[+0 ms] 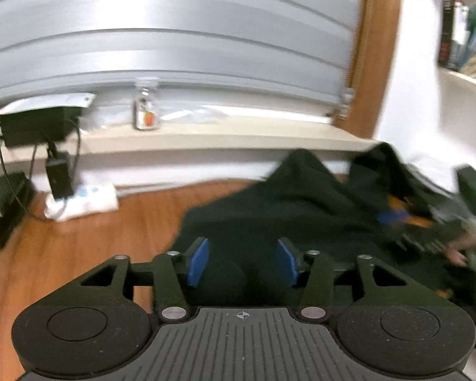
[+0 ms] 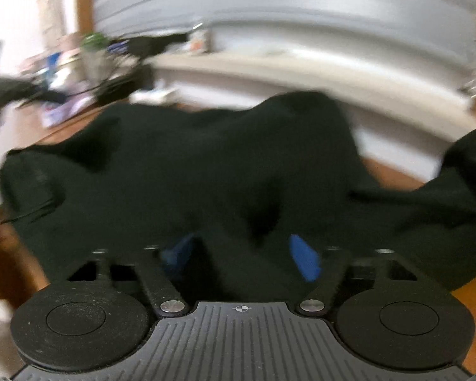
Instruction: Fold clothes
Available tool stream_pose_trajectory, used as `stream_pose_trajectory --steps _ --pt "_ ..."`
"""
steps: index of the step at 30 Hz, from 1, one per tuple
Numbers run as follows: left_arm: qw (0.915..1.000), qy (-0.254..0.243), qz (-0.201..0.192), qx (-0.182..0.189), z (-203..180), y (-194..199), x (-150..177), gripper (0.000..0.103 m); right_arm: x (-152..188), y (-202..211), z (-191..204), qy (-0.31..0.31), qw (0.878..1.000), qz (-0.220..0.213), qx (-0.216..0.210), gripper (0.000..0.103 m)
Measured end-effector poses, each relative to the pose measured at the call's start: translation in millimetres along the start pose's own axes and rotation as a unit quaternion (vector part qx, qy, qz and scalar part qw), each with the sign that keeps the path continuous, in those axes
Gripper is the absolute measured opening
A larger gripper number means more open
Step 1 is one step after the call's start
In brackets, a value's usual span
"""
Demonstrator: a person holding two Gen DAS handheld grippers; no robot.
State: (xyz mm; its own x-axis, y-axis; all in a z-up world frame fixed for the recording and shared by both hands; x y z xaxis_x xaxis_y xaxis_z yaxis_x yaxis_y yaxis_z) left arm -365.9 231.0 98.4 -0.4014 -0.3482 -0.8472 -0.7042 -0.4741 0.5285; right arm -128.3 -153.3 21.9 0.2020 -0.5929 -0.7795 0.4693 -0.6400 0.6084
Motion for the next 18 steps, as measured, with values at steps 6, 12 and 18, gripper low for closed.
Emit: stream_pose_trajectory --steps 6,12,18 --pt "0.9991 0.026 0.020 -0.027 19 -70 -26 0.062 23 5 39 0.030 0.998 0.039 -0.032 0.056" --pt "0.9947 0.062 0.070 -0.043 42 -127 -24 0.066 22 16 40 0.039 0.999 0.026 -0.008 0.065" --pt "0.9918 0.088 0.092 -0.003 56 -145 -9 0.067 20 47 15 0.020 0.999 -0.007 0.028 0.071"
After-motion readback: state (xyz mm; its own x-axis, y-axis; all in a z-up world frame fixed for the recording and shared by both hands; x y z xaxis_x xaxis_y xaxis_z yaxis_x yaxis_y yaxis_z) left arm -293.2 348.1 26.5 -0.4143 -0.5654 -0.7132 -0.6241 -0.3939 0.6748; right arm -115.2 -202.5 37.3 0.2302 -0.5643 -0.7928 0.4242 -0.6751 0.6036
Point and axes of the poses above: each gripper's, at about its wrist camera, not at the fingertips, and y roughly against the way its jaws point, z to its left, x to its underside, the point moved 7 cm from there along -y, roughly the way its jaws point, and after that the axes turned 9 degrees about -x, right-handed, at the moved point
